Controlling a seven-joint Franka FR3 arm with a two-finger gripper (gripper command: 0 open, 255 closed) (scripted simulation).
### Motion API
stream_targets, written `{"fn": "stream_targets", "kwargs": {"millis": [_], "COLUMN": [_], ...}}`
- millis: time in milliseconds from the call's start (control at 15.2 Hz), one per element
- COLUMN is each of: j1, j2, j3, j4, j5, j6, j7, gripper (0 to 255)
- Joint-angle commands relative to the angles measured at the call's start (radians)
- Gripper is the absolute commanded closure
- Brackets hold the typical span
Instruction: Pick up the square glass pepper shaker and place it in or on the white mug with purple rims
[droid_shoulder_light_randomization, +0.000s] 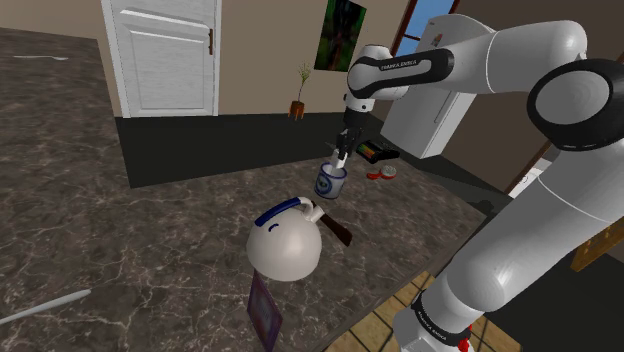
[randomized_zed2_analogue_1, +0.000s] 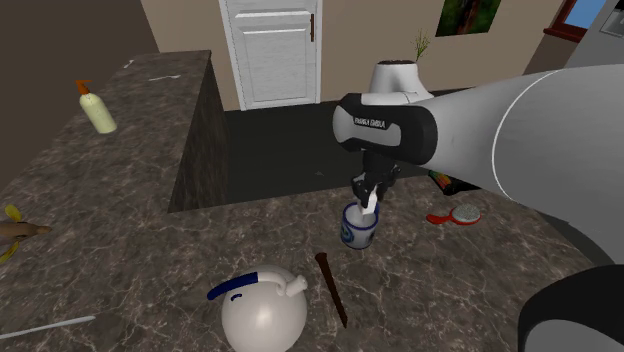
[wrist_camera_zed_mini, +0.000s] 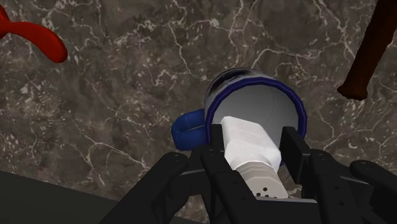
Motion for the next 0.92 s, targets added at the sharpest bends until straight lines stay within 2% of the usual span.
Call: {"fn": "stream_targets", "kwargs": {"millis": [0,396,462,792,858], "j1": [0.000,0.000,0.000,0.000,0.000], "j2": [0.002,0.002,0.002,0.002,-0.003], "j3": [0.000,0.000,0.000,0.000,0.000], "j4": [-0.006,-0.006,-0.006,-0.006,0.022], "j5": [0.000,0.000,0.000,0.000,0.000], "j6": [0.009,0.009,0.009,0.009,-0.024], "j7": [0.000,0.000,0.000,0.000,0.000], "gripper": [255,255,0,0,0]}}
